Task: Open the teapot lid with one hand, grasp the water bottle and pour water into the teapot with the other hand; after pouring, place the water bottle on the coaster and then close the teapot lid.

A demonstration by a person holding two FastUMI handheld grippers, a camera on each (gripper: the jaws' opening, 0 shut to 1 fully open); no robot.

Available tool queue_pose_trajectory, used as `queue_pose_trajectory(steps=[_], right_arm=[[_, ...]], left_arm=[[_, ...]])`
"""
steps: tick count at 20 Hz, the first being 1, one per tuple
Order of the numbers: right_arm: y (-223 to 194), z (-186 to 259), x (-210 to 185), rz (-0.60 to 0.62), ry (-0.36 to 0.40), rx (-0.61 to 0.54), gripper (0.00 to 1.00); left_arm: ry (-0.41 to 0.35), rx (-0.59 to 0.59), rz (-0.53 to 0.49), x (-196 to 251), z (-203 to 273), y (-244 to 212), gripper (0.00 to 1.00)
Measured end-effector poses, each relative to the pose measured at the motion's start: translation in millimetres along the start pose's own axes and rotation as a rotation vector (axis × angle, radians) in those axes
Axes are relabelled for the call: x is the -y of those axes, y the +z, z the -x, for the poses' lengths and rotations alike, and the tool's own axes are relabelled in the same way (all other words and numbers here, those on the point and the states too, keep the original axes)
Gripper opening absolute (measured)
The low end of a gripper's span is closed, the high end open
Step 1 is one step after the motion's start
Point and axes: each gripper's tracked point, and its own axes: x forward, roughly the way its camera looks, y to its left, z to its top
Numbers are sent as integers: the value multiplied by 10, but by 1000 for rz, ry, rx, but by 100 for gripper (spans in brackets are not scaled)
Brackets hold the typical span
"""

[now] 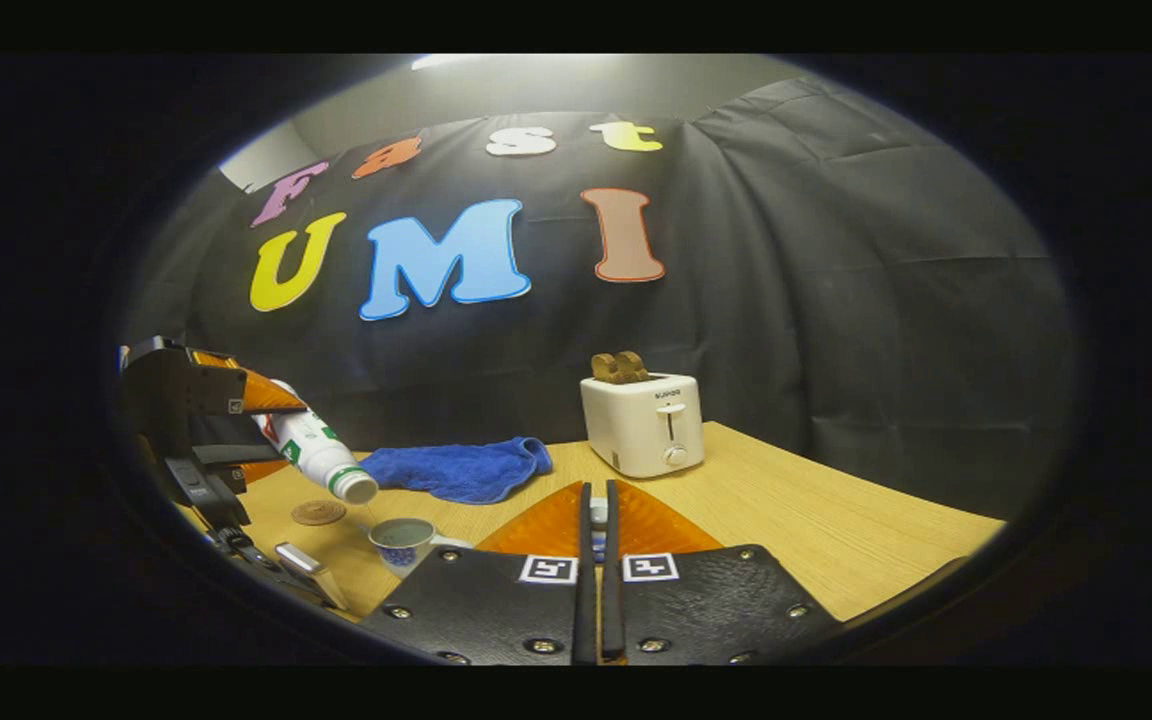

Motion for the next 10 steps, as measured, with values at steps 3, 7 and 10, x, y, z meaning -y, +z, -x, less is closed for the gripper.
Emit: queue_pose_trajectory(steps=[3,7,10], right_arm=[[-8,3,-7,0,2,-2,0],[-8,2,0,1,0,-3,2],[-2,-2,2,0,-1,-1,2]], left_arm=[[4,4,-4,3,6,13,78],[13,11,-5,-3,22,38,78],[2,29,47,9,33,60,72]])
